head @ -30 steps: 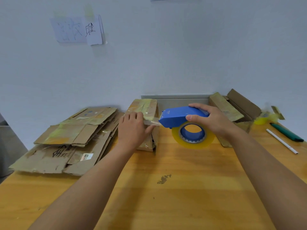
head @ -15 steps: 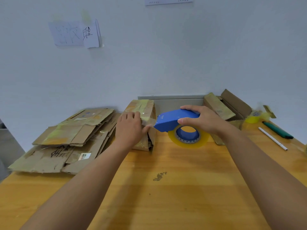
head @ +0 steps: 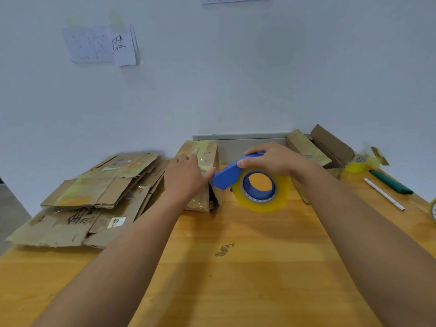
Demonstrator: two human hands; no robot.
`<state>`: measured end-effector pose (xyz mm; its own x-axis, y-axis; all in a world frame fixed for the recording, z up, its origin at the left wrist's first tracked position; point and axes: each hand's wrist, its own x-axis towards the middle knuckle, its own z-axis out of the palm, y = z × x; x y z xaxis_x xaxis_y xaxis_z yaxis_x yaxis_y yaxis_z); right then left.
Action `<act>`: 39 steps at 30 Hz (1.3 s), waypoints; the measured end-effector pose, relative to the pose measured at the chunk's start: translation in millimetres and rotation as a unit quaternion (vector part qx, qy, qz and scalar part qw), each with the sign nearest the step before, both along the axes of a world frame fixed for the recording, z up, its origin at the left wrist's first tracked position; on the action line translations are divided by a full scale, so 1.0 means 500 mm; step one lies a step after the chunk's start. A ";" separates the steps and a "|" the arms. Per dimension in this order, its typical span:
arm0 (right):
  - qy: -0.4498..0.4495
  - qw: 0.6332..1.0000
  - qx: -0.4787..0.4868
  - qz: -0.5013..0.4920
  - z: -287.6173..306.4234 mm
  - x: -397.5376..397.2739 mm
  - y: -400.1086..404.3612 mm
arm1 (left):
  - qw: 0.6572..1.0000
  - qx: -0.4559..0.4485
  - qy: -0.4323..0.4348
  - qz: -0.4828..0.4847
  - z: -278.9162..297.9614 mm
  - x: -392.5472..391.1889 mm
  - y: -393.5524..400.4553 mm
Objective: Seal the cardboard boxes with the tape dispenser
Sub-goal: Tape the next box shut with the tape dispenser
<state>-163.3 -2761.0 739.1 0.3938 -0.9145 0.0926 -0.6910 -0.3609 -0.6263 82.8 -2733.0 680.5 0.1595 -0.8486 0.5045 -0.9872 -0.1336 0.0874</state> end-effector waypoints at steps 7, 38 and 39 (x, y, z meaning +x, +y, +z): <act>-0.022 0.997 0.039 -0.058 -0.085 -0.028 -0.003 | 0.998 -0.016 0.066 0.004 0.000 0.037 0.006; -0.207 0.948 -0.089 -0.227 -0.287 0.068 0.015 | 0.995 -0.063 0.043 -0.063 -0.057 0.022 0.010; -0.204 0.949 -0.087 -0.226 -0.286 0.068 0.013 | 0.995 -0.054 0.045 -0.067 -0.055 0.026 0.010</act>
